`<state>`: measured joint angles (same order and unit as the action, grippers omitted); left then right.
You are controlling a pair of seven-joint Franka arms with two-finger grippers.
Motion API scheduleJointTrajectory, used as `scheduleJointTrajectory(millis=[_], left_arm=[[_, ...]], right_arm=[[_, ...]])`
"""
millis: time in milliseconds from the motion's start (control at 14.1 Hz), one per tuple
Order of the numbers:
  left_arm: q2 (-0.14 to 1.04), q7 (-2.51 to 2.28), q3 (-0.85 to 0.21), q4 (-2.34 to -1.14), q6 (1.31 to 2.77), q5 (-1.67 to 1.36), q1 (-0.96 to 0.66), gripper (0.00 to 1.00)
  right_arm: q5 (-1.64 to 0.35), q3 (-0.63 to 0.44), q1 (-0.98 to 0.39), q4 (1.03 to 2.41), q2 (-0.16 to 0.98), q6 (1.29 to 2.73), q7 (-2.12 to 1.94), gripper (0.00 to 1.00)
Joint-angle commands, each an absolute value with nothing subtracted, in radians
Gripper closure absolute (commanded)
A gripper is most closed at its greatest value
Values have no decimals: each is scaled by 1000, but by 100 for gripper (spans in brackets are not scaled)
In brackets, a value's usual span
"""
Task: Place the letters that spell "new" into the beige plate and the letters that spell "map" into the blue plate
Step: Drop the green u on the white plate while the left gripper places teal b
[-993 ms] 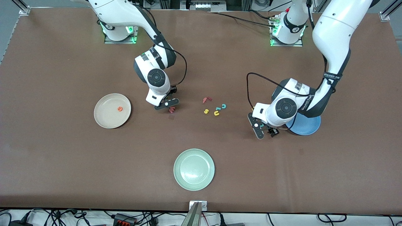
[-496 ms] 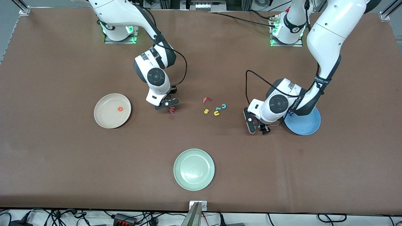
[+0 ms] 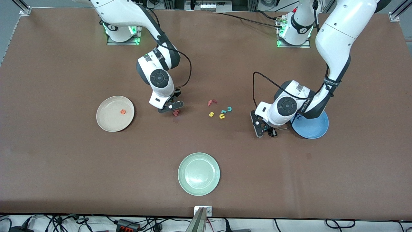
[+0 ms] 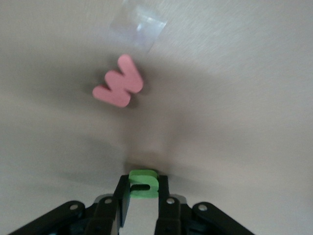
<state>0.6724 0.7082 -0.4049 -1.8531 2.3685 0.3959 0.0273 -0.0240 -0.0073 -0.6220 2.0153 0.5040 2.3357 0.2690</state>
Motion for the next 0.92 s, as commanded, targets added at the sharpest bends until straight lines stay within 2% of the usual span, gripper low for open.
scheduleJointTrajectory(millis=[0,213,496,638,851], left_arm=[[660,736,-406,-1867,2375,463,37,80],[614,733,-410,-1867,2338,462,43,87],[491,701,-414,-1839,2053,448,77,87],[457,623,-414,-1851,1973,448,135,87],[453,606,-419,-1925,2000,449,302,86]], right_arm=[[-34,-12,-543,2029,385,2237,262,76],[-31,-15,-381,2029,322,2139,249,76],[-26,-15,-214,2034,360,2123,239,76],[-21,-15,-180,2036,393,2123,212,76],[-20,-15,-80,2033,428,2135,111,76]])
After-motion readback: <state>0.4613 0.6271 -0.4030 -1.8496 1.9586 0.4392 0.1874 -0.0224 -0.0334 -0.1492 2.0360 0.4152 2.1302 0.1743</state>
